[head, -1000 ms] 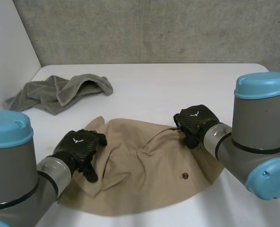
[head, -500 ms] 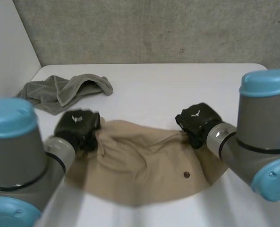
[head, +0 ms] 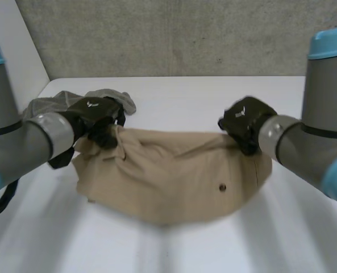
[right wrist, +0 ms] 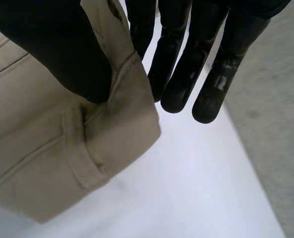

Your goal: Fold the laundry.

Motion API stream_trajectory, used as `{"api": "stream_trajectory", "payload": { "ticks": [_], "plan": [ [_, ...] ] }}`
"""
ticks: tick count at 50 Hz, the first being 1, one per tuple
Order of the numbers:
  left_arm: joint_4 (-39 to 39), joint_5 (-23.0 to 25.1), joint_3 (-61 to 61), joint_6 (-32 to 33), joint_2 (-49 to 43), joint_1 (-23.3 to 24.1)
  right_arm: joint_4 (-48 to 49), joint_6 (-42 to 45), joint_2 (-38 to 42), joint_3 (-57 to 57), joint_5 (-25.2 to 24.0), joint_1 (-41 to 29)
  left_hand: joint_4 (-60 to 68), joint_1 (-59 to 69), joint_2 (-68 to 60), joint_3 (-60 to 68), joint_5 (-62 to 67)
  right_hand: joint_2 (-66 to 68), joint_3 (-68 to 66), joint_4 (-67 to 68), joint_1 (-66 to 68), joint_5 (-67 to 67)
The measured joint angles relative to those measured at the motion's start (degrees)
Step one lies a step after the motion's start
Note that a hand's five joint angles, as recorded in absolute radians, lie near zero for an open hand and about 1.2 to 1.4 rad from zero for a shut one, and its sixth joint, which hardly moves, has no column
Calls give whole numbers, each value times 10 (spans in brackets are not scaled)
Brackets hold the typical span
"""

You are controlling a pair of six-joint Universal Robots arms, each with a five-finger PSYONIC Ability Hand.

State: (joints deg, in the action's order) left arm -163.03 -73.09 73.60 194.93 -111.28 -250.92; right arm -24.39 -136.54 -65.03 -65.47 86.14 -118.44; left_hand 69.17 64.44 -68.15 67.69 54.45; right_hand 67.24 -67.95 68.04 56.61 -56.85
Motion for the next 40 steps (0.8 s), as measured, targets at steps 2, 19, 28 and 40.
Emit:
{"api": "stream_trajectory", "payload": {
  "ticks": [2, 19, 28, 40],
  "plan": [
    [-20, -2, -40, -3, -34, 4, 30, -26, 21, 29, 3, 0, 0, 2, 0, 0, 0, 0, 0, 0, 0, 0],
    [-409, -18, -229, -121, -35, 48, 369, -227, 58, 213, 65, 2, 0, 3, -2, 3, 0, 3, -3, 3, 0, 0],
    [-437, -11, -125, -167, -11, 41, 395, -226, 22, 104, 60, 6, 1, 3, -3, 3, 16, 3, -5, 3, 0, -1],
    [-450, -9, 79, -155, -81, 46, 362, -177, 32, -143, 28, 4, -178, -149, 175, -168, -130, 3, -5, 3, 0, -2]
  ]
}}
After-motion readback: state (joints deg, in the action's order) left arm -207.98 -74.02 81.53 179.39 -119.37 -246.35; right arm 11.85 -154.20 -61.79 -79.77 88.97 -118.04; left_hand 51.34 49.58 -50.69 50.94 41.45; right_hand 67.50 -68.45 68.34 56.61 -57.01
